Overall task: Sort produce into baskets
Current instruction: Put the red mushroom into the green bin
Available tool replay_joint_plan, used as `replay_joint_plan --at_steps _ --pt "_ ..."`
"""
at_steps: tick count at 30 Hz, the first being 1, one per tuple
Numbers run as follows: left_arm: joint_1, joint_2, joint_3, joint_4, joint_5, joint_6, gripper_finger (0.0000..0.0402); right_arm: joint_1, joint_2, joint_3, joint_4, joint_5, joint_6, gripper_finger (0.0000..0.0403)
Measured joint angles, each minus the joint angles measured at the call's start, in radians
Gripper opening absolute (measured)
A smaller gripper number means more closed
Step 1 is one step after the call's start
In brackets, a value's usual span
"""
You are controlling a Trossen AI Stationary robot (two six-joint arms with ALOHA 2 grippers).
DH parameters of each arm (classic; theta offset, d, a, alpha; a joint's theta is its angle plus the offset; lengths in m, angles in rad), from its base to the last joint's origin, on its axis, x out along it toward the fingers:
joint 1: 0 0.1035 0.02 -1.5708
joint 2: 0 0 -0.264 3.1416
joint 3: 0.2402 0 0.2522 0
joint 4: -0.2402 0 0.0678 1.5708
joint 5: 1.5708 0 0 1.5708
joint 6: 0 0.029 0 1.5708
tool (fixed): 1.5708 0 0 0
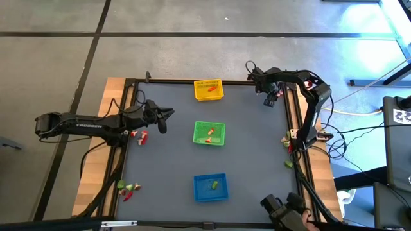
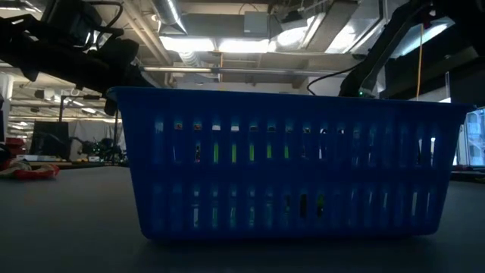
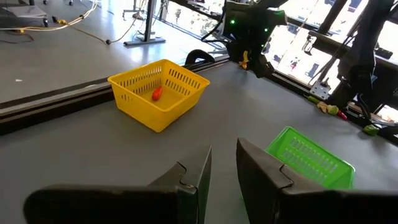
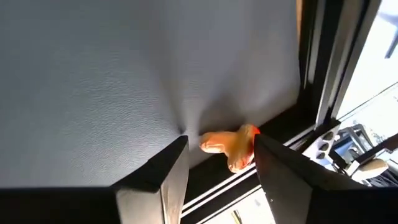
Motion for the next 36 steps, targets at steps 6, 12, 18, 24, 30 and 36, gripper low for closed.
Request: replay_joint_plan --at_steps 6,12,18,24,30,36 --pt "0.0 0.0 0.0 -0.021 0.0 0.0 0.0072 -0.007 0.0 0.0 -0.002 -0.062 -0.007 0.0175" --pt "0.0 0.0 0.0 -0.021 0.0 0.0 0.0072 -0.008 -0.001 0.002 -0.013 -0.098 -0.003 0.0129" --pt "0.0 0.0 0.0 -0.021 0.0 0.0 0.0072 -0.007 -0.001 0.001 -0.041 -0.106 0.002 0.0067" --pt "0.0 0.0 0.0 -0.021 0.0 0.0 0.0072 -0.006 -0.001 0.001 -0.061 -0.113 0.005 0.001" --pt "0.0 0.0 0.0 -0.021 0.0 -0.001 0.0072 -0.005 -0.001 0.001 -0.064 -0.033 0.069 0.0033" --pt "0.0 0.0 0.0 -0.006 0.0 -0.001 0.0072 -0.005 -0.001 0.05 -0.168 -0.009 0.12 0.011"
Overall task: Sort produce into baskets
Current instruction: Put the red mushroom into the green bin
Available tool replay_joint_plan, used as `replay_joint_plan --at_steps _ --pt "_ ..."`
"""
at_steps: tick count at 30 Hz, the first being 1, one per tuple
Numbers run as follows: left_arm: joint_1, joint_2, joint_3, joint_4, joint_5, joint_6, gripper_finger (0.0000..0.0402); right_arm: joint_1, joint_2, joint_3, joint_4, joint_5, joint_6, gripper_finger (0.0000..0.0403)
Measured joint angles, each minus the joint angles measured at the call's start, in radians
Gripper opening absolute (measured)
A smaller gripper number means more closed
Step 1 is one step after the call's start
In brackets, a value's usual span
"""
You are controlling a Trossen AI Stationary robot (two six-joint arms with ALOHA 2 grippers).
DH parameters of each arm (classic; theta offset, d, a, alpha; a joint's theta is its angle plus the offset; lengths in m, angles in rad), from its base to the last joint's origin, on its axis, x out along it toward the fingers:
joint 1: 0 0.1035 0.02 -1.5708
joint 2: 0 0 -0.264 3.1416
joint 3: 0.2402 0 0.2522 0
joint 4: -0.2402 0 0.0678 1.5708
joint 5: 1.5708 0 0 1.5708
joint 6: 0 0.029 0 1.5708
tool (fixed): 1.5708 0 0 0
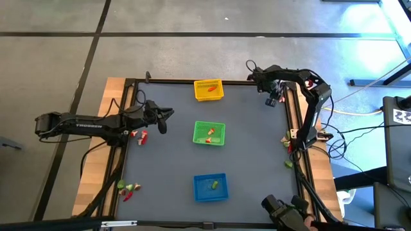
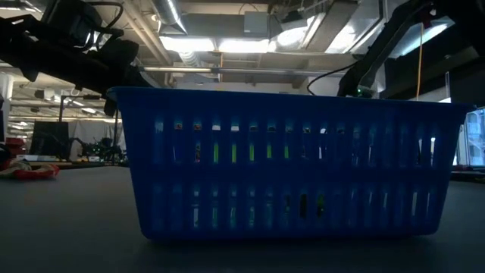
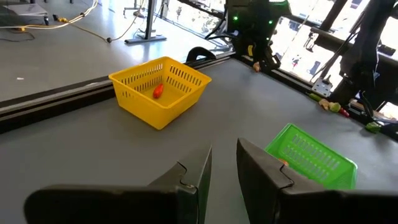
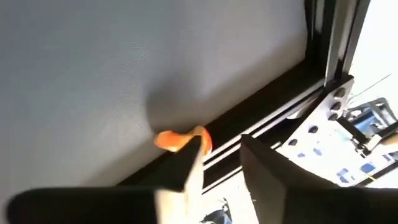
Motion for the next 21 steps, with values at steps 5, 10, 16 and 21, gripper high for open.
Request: replay_joint_plan --at_steps 5,10,16,21 --pt "0.0 0.0 0.0 0.0 0.0 0.0 0.0072 0.0 -0.001 0.008 -0.063 -0.006 -0.013 0.0177" --pt "0.0 0.0 0.0 -0.001 0.0 0.001 0.0072 0.005 -0.001 -0.012 -0.093 -0.014 -0.085 0.0215" --pt "0.0 0.0 0.0 -0.001 0.0 0.026 0.0072 0.013 0.005 -0.064 -0.015 0.019 -0.094 0.0225" --pt "0.0 0.0 0.0 -0.001 0.0 0.027 0.0072 0.012 0.005 -0.098 0.06 0.055 -0.108 0.0218"
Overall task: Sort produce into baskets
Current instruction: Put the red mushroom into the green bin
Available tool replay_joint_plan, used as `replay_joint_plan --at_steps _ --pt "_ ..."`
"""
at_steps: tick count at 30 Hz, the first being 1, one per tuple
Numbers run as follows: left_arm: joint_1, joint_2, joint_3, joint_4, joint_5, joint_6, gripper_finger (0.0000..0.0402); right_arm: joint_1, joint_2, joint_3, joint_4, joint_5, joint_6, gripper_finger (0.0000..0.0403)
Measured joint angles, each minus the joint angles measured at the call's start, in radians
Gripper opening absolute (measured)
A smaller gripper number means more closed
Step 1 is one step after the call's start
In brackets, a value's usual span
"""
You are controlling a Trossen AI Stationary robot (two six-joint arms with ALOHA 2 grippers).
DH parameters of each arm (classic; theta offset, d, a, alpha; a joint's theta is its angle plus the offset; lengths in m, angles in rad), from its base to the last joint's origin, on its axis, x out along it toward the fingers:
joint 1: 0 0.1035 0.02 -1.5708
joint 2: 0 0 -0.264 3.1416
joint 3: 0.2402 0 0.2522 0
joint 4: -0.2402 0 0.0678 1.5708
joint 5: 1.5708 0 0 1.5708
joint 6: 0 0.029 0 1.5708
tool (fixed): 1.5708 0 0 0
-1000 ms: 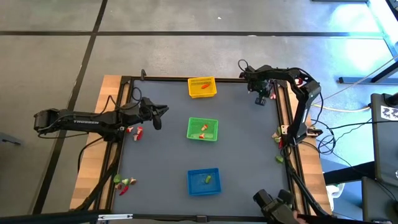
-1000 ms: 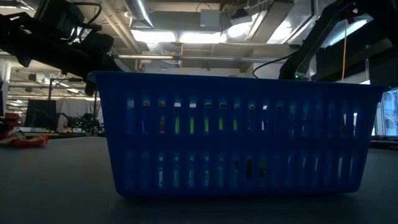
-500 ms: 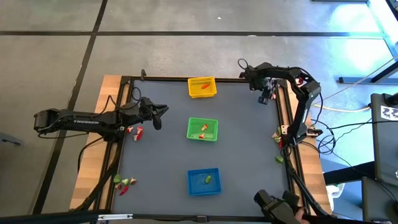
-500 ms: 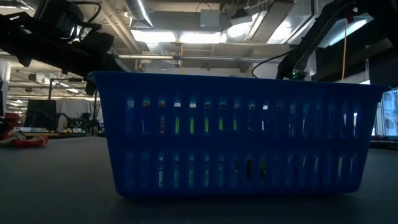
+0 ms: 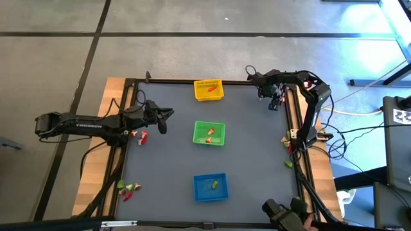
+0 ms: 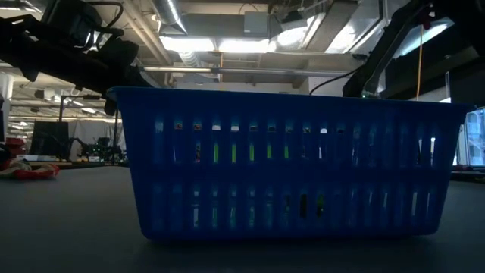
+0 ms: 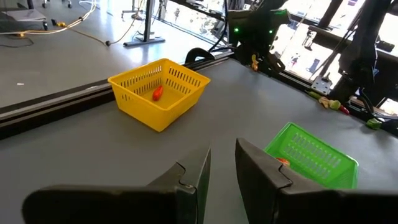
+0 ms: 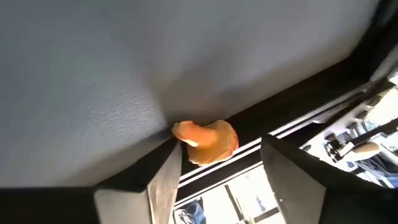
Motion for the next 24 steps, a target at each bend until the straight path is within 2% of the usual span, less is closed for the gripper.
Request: replay_joint_plan --at_steps 19,24 --pt "0.0 0.0 0.0 -0.001 0.0 0.0 0.0072 0.014 0.0 0.022 -0.005 -0.052 -0.061 0.0012" --pt "0.0 0.0 0.0 -0.001 0.0 0.0 0.0072 0.013 0.0 0.022 -0.009 -0.069 -0.06 0.0006"
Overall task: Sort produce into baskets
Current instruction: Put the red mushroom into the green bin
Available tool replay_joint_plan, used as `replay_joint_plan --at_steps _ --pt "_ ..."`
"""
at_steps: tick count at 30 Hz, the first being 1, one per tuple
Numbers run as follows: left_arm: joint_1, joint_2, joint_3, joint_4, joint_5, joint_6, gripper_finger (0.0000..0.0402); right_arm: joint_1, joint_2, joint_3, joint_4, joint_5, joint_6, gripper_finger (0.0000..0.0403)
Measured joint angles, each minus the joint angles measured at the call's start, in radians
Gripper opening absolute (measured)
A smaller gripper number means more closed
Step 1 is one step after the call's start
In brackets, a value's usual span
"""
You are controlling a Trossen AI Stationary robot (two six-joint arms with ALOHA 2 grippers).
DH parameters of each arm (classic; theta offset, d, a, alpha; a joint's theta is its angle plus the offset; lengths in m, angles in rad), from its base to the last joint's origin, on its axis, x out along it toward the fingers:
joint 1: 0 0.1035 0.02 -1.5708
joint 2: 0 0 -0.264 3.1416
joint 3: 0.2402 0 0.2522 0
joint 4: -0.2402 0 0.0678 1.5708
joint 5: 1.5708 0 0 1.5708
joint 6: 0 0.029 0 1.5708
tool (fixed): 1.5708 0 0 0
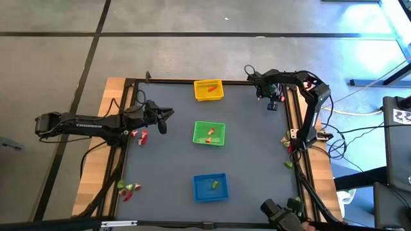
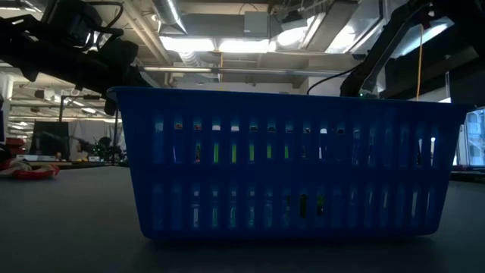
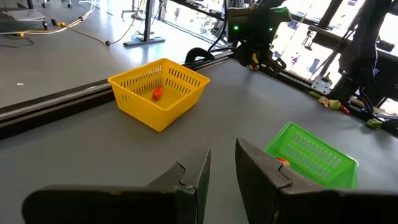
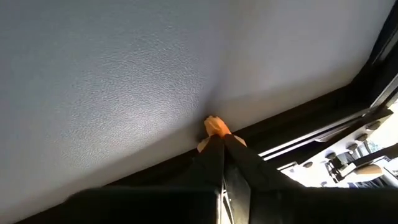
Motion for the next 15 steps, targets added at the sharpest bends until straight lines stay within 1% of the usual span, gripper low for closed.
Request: replay_joint_plan --at_steps 3,6,8,9,12,15 --pt "0.0 0.0 0.0 0.0 0.0 0.0 0.0072 0.002 0.0 0.001 -0.02 -0.008 0.001 0.0003" --pt "0.0 0.0 0.0 0.0 0.0 0.0 0.0072 0.007 -0.008 0.001 -0.038 -0.004 0.029 0.0012" --pt "0.0 0.0 0.0 0.0 0.0 0.0 0.0072 0.019 -0.014 0.011 -0.062 0.019 0.062 0.0021" --pt "0.0 0.0 0.0 0.0 0.0 0.0 0.0072 0.024 -0.014 0.018 -0.074 0.034 0.073 0.0026" --pt "0.0 0.0 0.0 0.001 0.0 0.001 0.0072 0.039 -0.015 0.032 -0.103 0.037 0.074 0.0047" --pt "0.0 0.0 0.0 0.001 0.0 0.001 0.0072 0.049 -0.015 0.032 -0.122 0.038 0.053 0.0079"
